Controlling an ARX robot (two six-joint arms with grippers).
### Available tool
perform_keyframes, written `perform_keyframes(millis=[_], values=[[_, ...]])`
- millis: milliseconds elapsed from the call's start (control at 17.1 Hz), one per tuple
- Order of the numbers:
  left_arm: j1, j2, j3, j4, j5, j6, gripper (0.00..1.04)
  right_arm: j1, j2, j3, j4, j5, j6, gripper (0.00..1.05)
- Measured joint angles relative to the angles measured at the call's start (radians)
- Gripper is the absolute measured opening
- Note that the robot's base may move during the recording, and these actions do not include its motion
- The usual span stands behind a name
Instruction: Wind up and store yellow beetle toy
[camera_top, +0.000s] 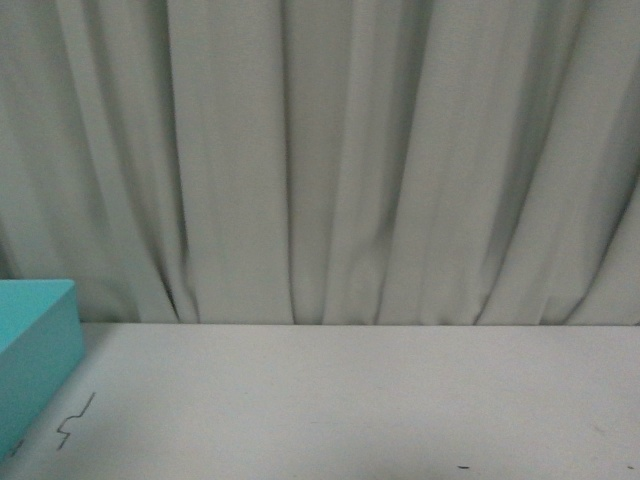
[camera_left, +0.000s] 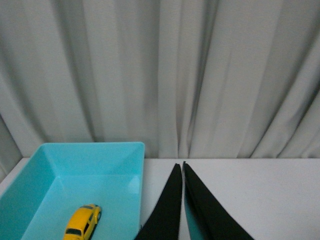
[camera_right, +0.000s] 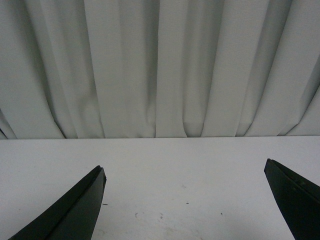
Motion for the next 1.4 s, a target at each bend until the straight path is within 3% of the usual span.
perform_keyframes(millis=[993,1110,1402], values=[[-0.004,-0.275,-0.235,-0.029,-0.002,-0.003,0.02,0.000,0.000,0.000,0.000,0.000,0.000,0.98],[-0.004,-0.394,-0.248,-0.172,-0.001,-0.003,0.02,0.000,0.000,0.000,0.000,0.000,0.000,0.98],[-0.004,-0.464,-0.274,-0.176,-0.003,-0.003,0.02,0.000,0.000,0.000,0.000,0.000,0.000,0.98]])
